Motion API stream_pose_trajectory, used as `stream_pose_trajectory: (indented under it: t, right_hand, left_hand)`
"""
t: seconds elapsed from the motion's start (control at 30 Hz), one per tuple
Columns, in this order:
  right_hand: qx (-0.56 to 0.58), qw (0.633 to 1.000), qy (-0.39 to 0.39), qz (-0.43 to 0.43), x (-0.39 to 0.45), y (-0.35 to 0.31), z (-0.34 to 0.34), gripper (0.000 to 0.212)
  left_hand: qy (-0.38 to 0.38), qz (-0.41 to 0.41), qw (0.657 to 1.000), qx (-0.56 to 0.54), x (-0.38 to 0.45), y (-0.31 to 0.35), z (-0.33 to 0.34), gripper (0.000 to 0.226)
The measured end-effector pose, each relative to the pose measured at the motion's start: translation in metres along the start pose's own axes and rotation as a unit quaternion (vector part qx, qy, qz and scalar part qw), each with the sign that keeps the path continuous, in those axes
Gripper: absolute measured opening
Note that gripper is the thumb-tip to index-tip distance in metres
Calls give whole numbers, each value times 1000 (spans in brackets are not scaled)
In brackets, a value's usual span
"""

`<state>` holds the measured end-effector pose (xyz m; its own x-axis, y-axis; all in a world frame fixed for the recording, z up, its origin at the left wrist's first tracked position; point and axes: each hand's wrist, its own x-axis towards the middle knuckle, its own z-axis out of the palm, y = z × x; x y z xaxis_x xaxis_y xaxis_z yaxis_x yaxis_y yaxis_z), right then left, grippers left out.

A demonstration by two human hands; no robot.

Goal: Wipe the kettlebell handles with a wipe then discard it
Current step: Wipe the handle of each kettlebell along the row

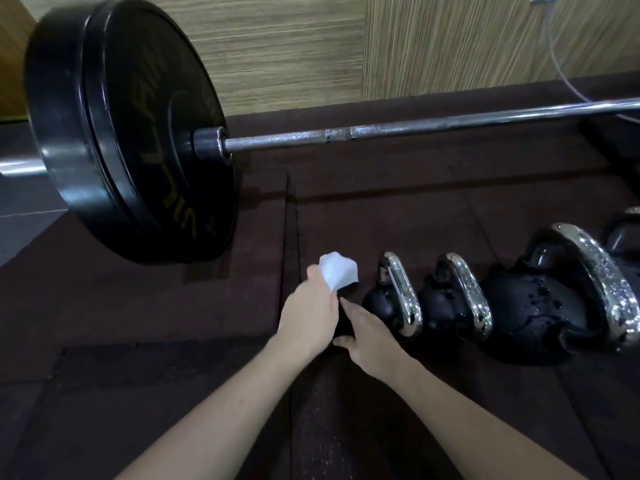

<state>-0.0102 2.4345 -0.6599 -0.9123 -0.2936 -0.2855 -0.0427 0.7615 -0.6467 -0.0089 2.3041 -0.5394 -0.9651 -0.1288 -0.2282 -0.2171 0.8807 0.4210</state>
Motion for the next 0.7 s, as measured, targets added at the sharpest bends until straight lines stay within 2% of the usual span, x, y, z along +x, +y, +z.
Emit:
stream_pose_trajectory:
  t: [0.1,0.17,0.33,0.4,0.5,0.57,0.63,0.7]
  right_hand:
    - [7,1000,6,-1,-3,-1,-3,63]
    - [4,1000,9,-7,-6,-3,-5,55]
    - [-1,1000,9,-21,-7,-8,-7,71]
    - [-14,1000,5,-26,-7,-8,-7,72]
    - [-14,999,1,-30,-8,-8,-7,71]
    - [-1,1000,-1,-25,-7,-7,-7,77]
    - [9,1000,-20,-11,-5,-8,-8,82]
    - [6,999,-30,-8,-5,-8,-8,83]
  left_hand:
    - [-88,-30,985,142,38,29,-15,36]
    - [-134,-10,965,226,57,46,-20,33]
    - [-182,83,892,405,79,63,-5,36]
    - [-172,118,880,426,77,62,0,34]
    - [-128,104,924,345,67,48,-2,39]
    - [-68,89,964,240,51,27,1,37]
    - [34,102,988,110,25,0,12,41]
    - [75,104,988,-92,-13,-19,20,54]
